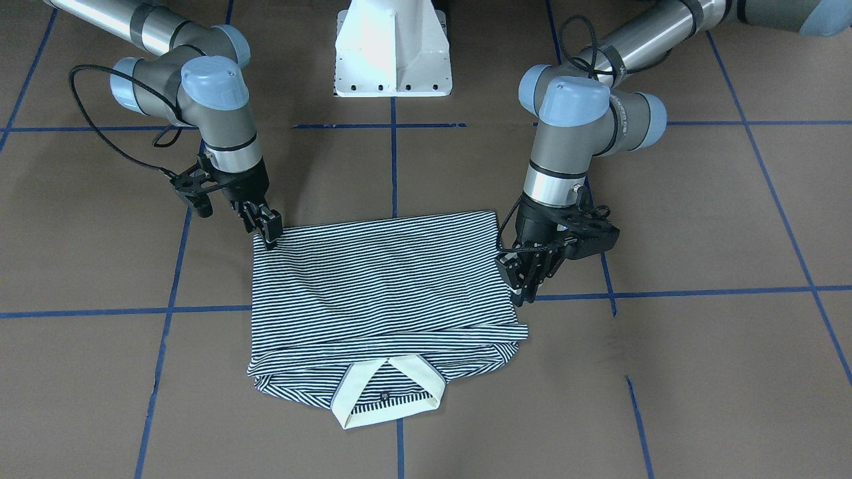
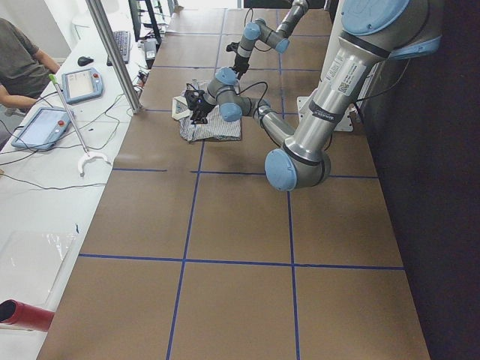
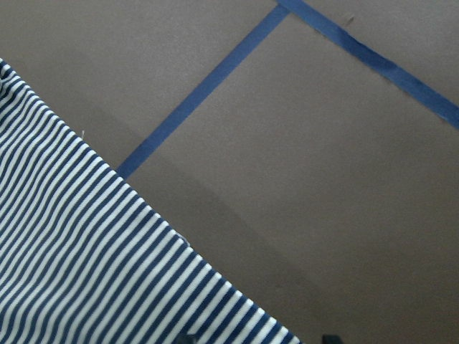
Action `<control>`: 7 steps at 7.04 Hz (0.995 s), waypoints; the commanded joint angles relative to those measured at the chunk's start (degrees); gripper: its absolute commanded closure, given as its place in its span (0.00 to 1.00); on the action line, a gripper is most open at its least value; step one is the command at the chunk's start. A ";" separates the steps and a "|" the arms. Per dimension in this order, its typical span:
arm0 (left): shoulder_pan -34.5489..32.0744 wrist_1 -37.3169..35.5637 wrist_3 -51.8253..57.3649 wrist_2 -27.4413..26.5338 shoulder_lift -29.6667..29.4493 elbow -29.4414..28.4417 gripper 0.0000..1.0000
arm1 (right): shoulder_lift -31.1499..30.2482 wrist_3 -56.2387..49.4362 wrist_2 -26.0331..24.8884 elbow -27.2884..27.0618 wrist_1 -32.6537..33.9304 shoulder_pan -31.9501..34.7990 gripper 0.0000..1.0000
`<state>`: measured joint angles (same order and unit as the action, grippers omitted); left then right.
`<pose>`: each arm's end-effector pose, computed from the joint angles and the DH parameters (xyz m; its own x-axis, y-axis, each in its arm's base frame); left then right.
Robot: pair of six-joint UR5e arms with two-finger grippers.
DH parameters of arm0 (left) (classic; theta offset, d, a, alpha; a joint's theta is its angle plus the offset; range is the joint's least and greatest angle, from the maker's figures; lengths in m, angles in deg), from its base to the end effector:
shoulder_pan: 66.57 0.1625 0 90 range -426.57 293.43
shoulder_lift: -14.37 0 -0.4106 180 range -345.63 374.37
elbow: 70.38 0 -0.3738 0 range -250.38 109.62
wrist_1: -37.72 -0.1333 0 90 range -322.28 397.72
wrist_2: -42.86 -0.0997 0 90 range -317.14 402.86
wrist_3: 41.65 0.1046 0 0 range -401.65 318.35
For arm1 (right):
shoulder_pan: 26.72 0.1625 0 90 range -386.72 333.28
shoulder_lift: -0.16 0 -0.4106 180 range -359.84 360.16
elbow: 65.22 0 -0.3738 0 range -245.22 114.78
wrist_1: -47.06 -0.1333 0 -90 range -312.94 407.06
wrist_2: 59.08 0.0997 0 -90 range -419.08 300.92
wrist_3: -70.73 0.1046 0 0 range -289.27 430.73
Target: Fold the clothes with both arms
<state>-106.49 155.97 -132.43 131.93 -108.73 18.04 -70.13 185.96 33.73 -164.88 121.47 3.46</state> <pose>0.4375 -0.5421 0.2776 0.3772 -0.3334 -0.8640 0.6576 0.7534 -0.0036 -0.4617 -0.4168 0.3692 0.3521 0.6972 0.6244 -0.6879 0.6452 -0.3326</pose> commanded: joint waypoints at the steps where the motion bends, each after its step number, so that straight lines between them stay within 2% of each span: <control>1: 0.02 -0.04 -0.01 -0.03 0.05 0.00 0.69 | -0.03 -0.01 -0.18 0.17 0.03 -0.21 0.34; 2: 0.02 -0.04 -0.01 -0.03 0.05 0.00 0.69 | -0.03 -0.01 -0.18 0.17 0.12 -0.21 0.41; 3: -0.07 -0.04 -0.01 -0.03 0.05 0.00 0.69 | -0.55 -0.01 -0.44 0.17 -0.05 -0.21 0.58; 4: -0.07 -0.04 -0.01 -0.03 0.05 0.00 0.69 | -0.64 -0.01 -0.79 0.08 -0.05 -0.21 0.93; 5: -0.07 -0.04 -0.01 -0.03 0.05 0.00 0.69 | -0.64 0.08 -0.79 -0.01 -0.14 -0.21 1.00; 7: -0.07 -0.04 -0.01 -0.03 0.05 0.09 0.69 | -0.73 0.43 -0.79 -1.14 -0.14 -0.21 1.00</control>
<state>-106.53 155.93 -132.44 131.90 -108.68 18.09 -70.81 186.12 32.96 -165.23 121.34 3.25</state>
